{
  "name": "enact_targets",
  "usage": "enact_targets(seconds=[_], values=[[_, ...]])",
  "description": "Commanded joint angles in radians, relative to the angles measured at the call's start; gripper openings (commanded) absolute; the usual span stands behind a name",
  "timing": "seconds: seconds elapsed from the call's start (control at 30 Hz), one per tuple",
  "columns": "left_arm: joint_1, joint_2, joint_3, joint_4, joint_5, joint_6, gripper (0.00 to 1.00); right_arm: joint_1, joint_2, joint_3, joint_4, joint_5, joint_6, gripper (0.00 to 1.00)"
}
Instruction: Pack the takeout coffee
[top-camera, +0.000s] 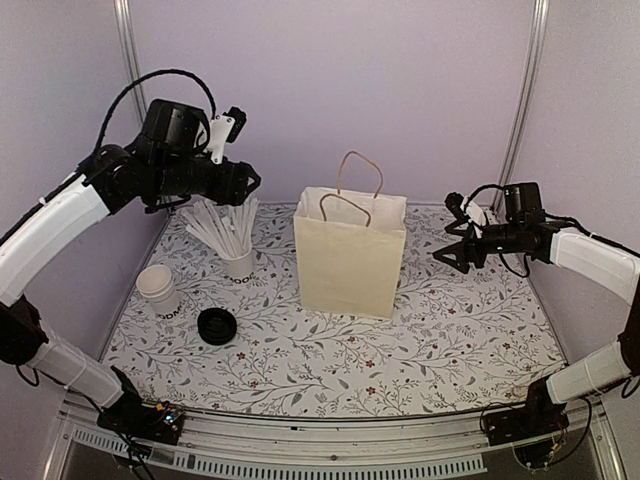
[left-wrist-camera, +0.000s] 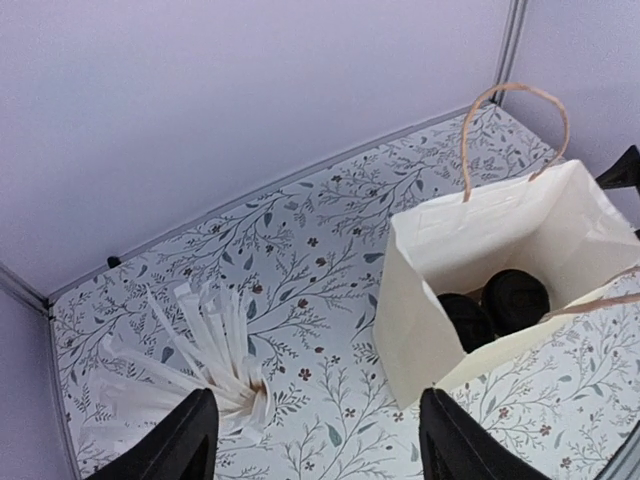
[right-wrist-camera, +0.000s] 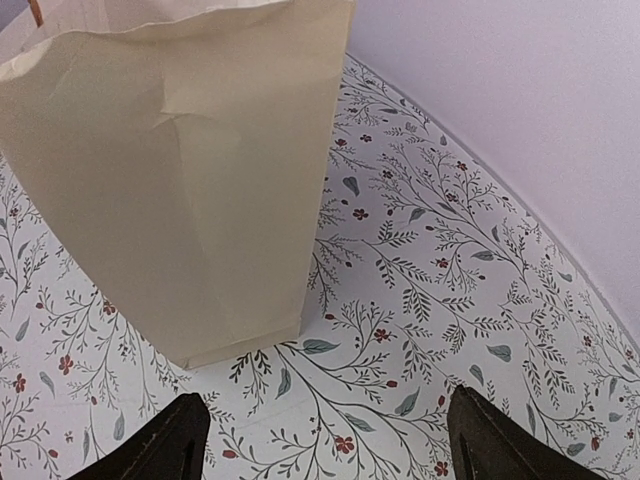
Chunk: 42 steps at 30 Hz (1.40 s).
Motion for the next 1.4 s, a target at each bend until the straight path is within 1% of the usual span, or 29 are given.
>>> enact_targets(seconds=[0.0,0.1,0.2,0.4,0.47,0.57,0.67,0.8,0.9,1.0,1.1,1.37], values=[[-0.004,-0.034,-0.115,-0.021,-0.135,-0.005,0.7,-0.002,0.008,-0.011,-0.01,0.007,-0.011,0.86],[-0.005,-0.052,-0.182,-0.029,-0.177,-0.018,0.69,-0.002,0.009,-0.011,-0.011,0.009,-0.01,0.86],[-0.005,-0.056,-0.218,-0.045,-0.207,-0.047,0.69,-0.003,0.011,-0.011,-0.013,0.009,-0.011,0.86],[-0.002,-0.034,-0.259,-0.061,-0.249,-0.075,0.69,-0.003,0.013,-0.011,-0.013,0.016,-0.017,0.86],[0.009,-0.024,-0.258,-0.061,-0.262,-0.094,0.67,-0.002,0.013,-0.011,-0.015,0.016,-0.018,0.86],[0.04,-0.01,-0.238,-0.058,-0.231,-0.119,0.63,-0.002,0.011,-0.011,-0.015,0.019,-0.019,0.86],[0.08,-0.002,-0.217,-0.052,-0.18,-0.128,0.56,-0.002,0.01,-0.011,-0.016,0.021,-0.022,0.86],[0.124,0.012,-0.196,-0.05,-0.088,-0.131,0.52,-0.003,0.015,-0.008,-0.022,0.019,-0.026,0.86],[0.159,0.016,-0.201,-0.042,-0.016,-0.139,0.46,-0.002,0.017,-0.007,-0.025,0.018,-0.028,0.86],[0.178,0.018,-0.214,-0.028,0.02,-0.141,0.41,-0.001,0.016,-0.006,-0.027,0.016,-0.03,0.86],[0.19,0.021,-0.222,-0.017,0.03,-0.141,0.39,-0.002,0.015,-0.006,-0.028,0.016,-0.031,0.86],[0.216,0.054,-0.221,0.006,0.04,-0.124,0.39,-0.002,0.013,-0.005,-0.03,0.017,-0.034,0.86]])
